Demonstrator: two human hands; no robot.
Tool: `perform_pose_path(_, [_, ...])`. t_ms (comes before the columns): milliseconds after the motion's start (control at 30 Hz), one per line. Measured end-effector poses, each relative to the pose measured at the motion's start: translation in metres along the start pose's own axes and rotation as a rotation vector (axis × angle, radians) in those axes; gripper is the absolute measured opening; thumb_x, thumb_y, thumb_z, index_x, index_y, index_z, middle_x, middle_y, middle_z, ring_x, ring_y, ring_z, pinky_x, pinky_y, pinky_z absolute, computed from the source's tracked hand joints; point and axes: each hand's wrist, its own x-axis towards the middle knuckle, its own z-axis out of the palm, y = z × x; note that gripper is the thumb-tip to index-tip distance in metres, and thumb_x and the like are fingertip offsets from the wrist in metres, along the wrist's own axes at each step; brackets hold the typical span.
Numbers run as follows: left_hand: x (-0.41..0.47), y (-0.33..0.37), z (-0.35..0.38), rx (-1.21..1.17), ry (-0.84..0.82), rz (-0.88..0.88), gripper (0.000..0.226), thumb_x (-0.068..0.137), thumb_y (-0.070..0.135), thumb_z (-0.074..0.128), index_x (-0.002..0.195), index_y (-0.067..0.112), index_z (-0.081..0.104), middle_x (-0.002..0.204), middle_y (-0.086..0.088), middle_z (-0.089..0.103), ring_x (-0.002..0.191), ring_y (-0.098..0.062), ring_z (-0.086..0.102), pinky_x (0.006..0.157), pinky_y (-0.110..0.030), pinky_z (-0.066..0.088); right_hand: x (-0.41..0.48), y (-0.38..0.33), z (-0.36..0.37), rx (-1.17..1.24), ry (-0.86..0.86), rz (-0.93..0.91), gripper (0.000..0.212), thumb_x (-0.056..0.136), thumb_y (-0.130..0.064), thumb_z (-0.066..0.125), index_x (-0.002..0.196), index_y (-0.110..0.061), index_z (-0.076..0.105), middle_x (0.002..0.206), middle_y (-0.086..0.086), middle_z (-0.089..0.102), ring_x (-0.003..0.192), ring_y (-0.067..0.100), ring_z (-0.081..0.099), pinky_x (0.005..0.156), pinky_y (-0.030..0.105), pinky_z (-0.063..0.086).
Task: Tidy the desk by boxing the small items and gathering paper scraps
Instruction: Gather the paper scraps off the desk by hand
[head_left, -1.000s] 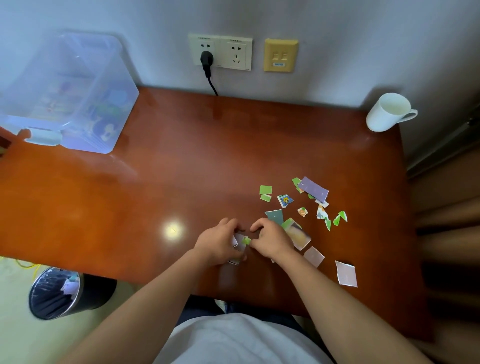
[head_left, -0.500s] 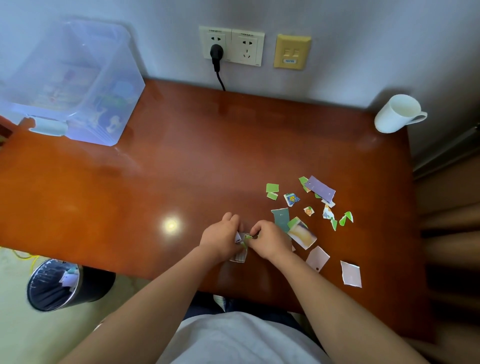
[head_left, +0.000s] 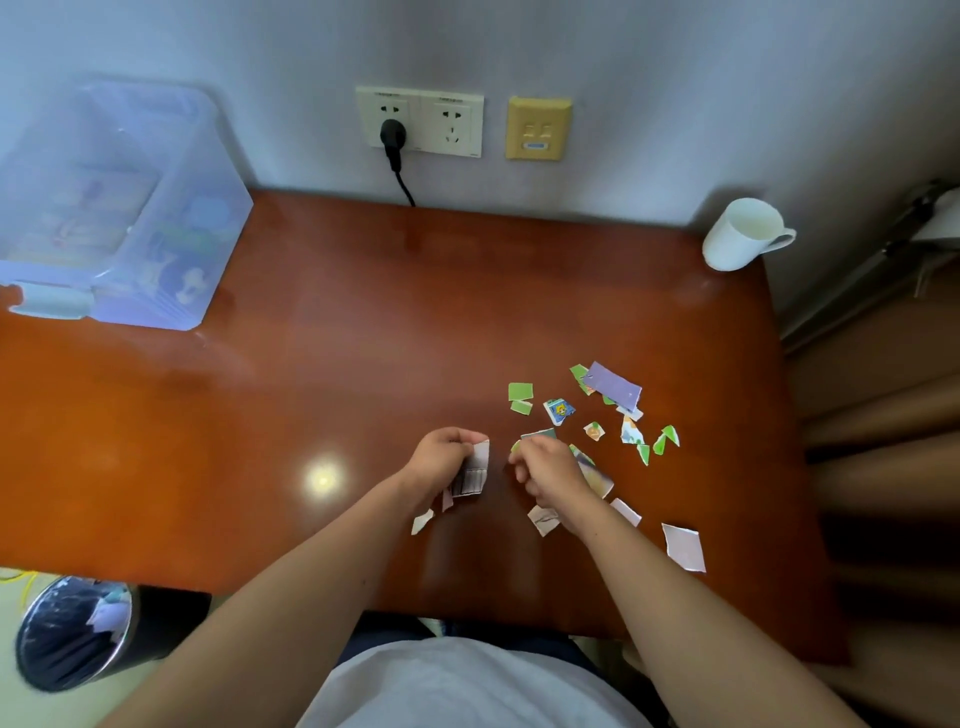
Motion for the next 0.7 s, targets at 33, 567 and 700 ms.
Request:
perform_pose_path(33, [0.0,0.005,0.001,-0.068,-0.021,-0.023,0.03,0.096,-0.005,0.035,0.086,0.008,0.061,0.069,-0.006,0.059,0.058,-0.014,0.055,0.047,-0.019,0.047,-0.003,-0.002,-0.005,0.073,0.004,0.012,0.022,0.088,-0.007,0.043,0.069,-0.013,0.052,0.059,0.004,0.046,0.036,0.009,0.028,0.035,0.016,0.016])
perform_pose_path(567, [0.012,0.026,0.051,-0.243,-0.184,-0.089,0.03,0.091,0.025,0.062,0.069,0.02,0.041,0.06,0.003,0.033,0.044,-0.009,0.025,0.039,-0.02,0.019,-0.009,0.016,-0.048,0.024,0.314,-0.105,0.028,0.091,-0.016,0.058,0.065,-0.013,0.048,0.058,-0.005,0.052,0.06,0.014,0.046,0.051,0.023,0.034])
perform_pose_path(700, [0.018,0.02,0.065,0.104,-0.054,0.073,0.023,0.084,0.019,0.07,0.073,0.018,0.05,0.071,0.0,0.052,0.054,-0.01,0.042,0.044,-0.021,0.034,0.0,0.03,-0.056,-0.342,0.324,-0.086,0.034,0.083,-0.018,0.069,0.114,-0.021,0.055,0.107,-0.003,0.062,0.095,0.019,0.061,0.066,0.024,0.044])
